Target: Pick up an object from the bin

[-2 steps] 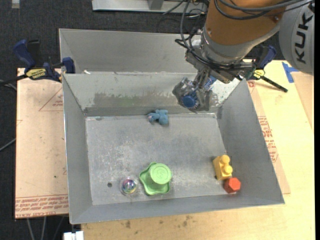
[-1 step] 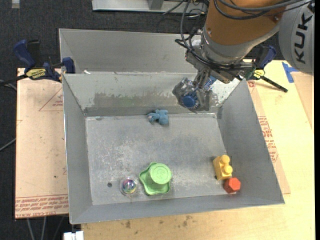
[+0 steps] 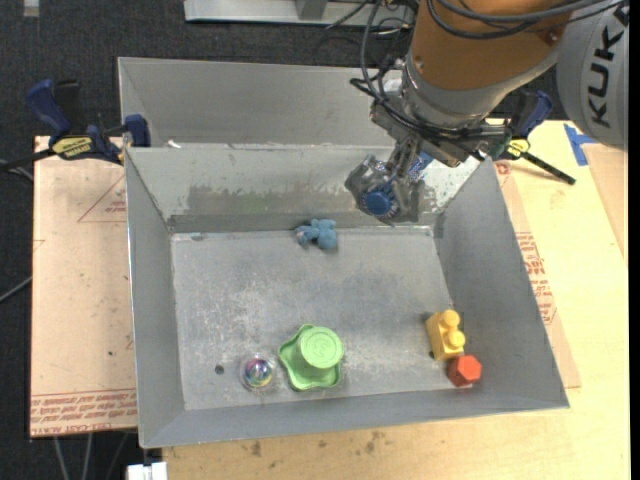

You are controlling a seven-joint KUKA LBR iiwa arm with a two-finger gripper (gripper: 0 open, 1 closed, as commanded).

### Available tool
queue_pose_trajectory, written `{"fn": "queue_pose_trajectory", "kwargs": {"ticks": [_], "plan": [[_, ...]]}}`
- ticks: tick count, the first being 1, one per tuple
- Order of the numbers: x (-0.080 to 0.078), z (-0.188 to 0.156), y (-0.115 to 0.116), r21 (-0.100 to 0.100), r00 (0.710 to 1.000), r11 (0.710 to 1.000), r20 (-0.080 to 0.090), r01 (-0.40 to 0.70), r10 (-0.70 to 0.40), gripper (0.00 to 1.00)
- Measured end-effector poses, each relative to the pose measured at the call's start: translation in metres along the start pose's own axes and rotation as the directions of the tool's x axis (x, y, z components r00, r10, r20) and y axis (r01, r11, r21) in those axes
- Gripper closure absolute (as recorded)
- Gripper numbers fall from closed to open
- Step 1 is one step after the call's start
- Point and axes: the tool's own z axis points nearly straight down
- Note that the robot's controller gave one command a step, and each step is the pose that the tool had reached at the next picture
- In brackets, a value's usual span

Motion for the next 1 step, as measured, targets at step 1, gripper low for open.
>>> {"fn": "queue_pose_trajectory", "kwargs": {"ticks": [1], "plan": [[0.0, 0.0001, 0.0, 0.0, 1.0, 1.0, 0.0, 0.0, 0.0, 1.0]]}}
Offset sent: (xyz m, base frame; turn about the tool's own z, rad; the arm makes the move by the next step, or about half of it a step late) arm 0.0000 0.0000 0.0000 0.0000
